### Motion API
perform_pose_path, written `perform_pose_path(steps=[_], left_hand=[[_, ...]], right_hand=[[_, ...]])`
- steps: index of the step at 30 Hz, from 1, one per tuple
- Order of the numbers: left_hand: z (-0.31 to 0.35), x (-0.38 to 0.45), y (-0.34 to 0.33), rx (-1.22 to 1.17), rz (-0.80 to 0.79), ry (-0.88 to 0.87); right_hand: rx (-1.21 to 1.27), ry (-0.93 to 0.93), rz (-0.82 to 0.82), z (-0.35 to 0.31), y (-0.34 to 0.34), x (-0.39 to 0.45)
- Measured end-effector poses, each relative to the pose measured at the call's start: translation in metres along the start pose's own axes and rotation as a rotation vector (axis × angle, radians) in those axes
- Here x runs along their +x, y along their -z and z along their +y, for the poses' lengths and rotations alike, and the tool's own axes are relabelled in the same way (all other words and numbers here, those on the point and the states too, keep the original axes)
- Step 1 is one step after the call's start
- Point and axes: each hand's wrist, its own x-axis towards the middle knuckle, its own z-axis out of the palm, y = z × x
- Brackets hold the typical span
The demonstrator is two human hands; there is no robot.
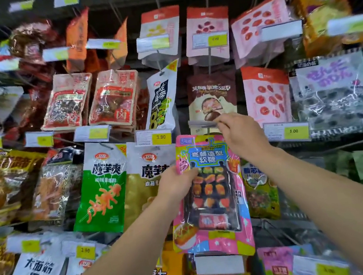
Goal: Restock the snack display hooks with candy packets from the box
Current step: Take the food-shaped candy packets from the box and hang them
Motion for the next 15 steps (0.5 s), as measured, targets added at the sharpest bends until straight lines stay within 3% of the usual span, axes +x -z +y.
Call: perform_pose_path(steps=[9,15], left_hand=[[-0.005,0.015,-0.011,0.131,-0.022,0.065],[-0.006,0.001,-0.009,-0.038,-0.093,0.048]], right_hand=[[-0.010,0.067,-0.011,0.010,-0.005,-0.019],[-0.008,0.030,-0.019,0.010,-0.002,-0.013]])
